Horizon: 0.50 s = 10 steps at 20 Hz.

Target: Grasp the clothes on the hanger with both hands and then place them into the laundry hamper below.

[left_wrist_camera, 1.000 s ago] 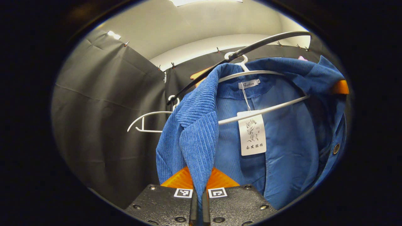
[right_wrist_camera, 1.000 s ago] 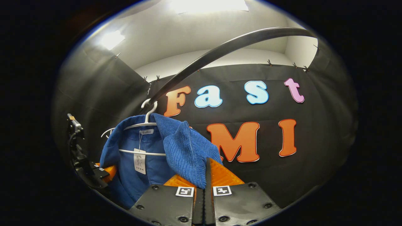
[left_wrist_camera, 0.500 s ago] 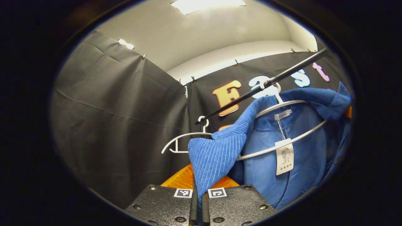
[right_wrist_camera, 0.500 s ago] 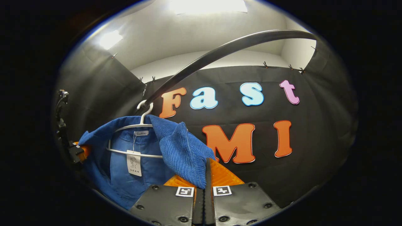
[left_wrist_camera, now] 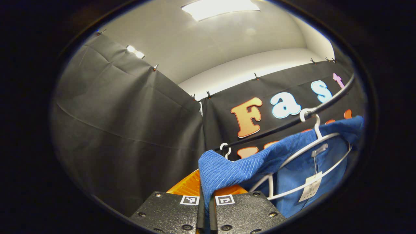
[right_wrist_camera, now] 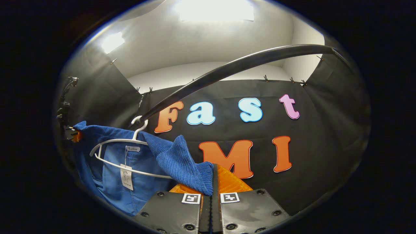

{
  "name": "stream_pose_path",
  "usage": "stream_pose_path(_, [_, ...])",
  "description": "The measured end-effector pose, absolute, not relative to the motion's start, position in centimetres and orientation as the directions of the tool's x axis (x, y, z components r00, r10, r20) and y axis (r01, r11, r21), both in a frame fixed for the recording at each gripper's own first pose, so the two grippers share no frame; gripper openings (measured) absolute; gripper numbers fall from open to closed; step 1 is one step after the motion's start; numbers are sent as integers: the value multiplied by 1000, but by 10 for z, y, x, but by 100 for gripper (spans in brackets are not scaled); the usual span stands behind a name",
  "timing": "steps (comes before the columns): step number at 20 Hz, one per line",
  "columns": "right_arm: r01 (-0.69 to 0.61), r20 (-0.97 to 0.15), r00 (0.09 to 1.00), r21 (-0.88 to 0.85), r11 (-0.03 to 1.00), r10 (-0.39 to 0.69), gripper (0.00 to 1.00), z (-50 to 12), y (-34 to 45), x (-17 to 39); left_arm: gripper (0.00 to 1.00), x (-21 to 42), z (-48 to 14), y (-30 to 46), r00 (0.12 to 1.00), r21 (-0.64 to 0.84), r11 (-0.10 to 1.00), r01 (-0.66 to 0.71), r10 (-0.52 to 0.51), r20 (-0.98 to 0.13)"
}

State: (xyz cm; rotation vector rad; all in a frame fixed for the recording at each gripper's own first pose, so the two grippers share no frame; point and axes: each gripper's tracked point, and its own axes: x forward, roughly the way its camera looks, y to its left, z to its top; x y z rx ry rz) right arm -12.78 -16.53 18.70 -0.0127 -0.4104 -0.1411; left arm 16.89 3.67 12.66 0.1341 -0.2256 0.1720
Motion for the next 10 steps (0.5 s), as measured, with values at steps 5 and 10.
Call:
stream_pose_path(5, [150, 419, 894, 58, 987, -161, 9, 198, -178, -137, 5, 218, 135, 36, 968, 142, 986, -88, 51, 246])
stream_pose_path(10, [174, 431, 886, 39, 984, -174, 8, 206, -180, -136, 5, 250, 88, 42, 985, 19, 998, 67, -69, 159])
